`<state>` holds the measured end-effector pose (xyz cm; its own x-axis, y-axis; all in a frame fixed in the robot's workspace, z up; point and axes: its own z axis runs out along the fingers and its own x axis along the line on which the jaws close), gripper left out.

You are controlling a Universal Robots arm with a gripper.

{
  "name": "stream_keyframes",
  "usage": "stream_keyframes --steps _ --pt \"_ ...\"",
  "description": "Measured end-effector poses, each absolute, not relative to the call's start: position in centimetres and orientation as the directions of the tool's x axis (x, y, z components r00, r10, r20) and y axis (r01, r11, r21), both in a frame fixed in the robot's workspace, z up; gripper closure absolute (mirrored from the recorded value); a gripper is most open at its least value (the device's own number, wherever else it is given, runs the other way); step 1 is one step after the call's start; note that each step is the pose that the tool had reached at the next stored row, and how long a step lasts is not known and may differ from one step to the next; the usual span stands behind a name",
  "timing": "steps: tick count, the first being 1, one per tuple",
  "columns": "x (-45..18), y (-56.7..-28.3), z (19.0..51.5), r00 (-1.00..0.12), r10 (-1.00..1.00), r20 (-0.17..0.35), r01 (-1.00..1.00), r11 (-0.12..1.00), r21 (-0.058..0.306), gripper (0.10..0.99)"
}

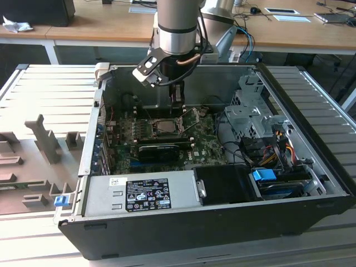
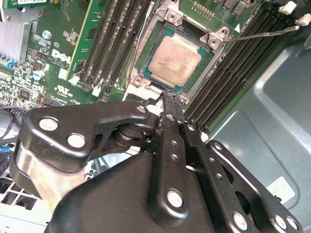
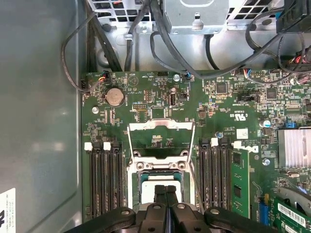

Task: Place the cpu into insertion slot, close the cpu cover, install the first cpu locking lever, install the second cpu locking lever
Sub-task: 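Close the cpu cover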

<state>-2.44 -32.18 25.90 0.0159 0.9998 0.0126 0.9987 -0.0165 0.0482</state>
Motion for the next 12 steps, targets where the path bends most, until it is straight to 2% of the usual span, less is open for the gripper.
stream_keyframes --steps 12 --pt "-2.44 -32.16 26.45 0.016 1.0 0.013 0.999 -0.017 0.048 0.98"
